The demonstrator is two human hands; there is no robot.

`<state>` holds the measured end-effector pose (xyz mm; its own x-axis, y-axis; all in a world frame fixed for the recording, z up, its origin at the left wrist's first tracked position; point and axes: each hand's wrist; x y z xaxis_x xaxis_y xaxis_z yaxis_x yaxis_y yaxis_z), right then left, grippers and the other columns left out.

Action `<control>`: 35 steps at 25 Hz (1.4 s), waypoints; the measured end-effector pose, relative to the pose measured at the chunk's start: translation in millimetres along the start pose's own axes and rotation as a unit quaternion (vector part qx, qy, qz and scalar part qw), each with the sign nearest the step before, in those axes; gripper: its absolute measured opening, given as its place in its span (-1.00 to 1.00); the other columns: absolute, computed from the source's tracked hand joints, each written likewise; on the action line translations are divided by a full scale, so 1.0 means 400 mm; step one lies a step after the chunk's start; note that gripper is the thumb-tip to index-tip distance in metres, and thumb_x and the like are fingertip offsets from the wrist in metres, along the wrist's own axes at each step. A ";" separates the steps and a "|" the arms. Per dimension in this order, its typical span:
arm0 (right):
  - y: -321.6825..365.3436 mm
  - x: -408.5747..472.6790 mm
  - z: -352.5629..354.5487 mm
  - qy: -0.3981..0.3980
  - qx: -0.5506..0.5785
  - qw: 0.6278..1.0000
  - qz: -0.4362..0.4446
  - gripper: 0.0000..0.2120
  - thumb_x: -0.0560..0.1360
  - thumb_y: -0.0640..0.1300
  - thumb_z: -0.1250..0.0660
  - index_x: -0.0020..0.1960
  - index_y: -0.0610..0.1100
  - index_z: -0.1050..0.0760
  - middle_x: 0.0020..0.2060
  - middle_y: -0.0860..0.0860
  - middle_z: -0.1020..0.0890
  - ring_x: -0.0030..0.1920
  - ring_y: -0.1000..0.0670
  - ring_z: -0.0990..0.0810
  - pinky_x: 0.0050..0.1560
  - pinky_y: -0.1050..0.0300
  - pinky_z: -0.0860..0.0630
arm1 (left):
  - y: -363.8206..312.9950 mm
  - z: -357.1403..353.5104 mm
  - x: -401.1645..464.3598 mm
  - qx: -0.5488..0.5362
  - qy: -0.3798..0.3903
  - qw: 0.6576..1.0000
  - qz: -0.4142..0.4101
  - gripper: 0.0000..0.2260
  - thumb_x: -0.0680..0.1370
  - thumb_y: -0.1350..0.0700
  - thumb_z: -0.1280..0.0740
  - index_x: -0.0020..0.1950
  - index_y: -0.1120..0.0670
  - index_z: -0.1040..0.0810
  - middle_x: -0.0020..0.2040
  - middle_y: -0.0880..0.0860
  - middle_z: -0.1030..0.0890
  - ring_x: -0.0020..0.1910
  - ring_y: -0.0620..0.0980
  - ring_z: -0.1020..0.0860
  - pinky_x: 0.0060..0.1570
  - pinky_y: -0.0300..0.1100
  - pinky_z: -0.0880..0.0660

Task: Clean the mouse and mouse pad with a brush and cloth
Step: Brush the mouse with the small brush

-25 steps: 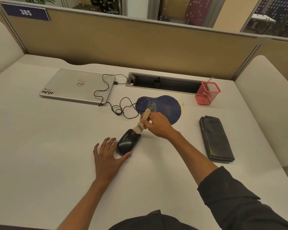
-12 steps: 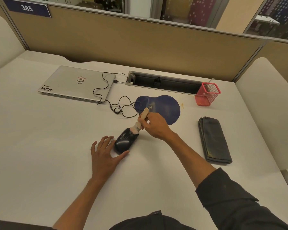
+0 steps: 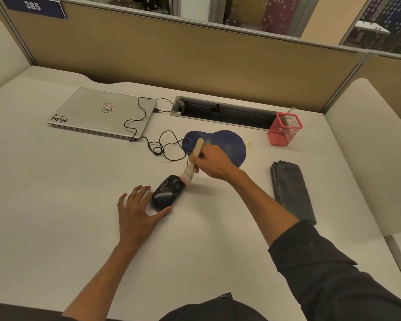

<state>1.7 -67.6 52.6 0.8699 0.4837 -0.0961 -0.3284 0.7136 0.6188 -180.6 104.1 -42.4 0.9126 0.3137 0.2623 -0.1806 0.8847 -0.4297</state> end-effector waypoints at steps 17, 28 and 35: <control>0.037 -0.148 -0.121 -0.132 0.096 0.985 -0.051 -0.68 0.59 -0.04 -0.17 -0.17 -0.20 -0.56 -0.31 -0.08 -0.63 -0.28 -0.04 -0.59 -0.18 -0.06 -0.58 | -0.001 -0.006 0.001 0.017 0.004 1.000 0.003 -0.30 0.34 -0.46 -0.19 0.15 0.07 -0.60 0.26 0.01 -0.56 0.38 0.01 -0.38 0.38 0.10 -0.14; 0.089 -0.255 -0.162 -0.085 -0.008 0.991 0.105 -0.74 0.56 0.04 -0.20 0.06 -0.08 -0.57 -0.03 -0.02 -0.62 -0.11 0.08 -0.44 -0.10 0.24 -0.34 | -0.005 0.004 0.000 0.031 0.023 0.999 -0.020 -0.34 0.38 -0.36 -0.18 0.16 0.14 -0.59 0.24 0.08 -0.58 0.37 0.10 -0.41 0.38 0.17 -0.15; 0.048 -0.227 -0.146 -0.070 0.176 0.982 0.013 -0.81 0.53 -0.03 -0.27 -0.05 -0.10 -0.61 -0.10 0.01 -0.64 -0.11 0.05 -0.59 -0.01 0.05 -0.53 | -0.004 0.007 -0.001 0.027 0.018 0.999 -0.028 -0.40 0.41 -0.30 -0.18 0.15 0.15 -0.59 0.20 0.06 -0.60 0.35 0.07 -0.43 0.36 0.11 -0.16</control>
<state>-105.2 -68.2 27.7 0.9132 0.4072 0.0166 -0.2250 0.4698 0.8536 -181.7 103.5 -39.5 0.9341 0.2513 0.2537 -0.1472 0.9183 -0.3675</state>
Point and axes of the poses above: each hand's wrist, its own x-axis towards the middle knuckle, its own z-axis out of the back of the hand, y = z × x
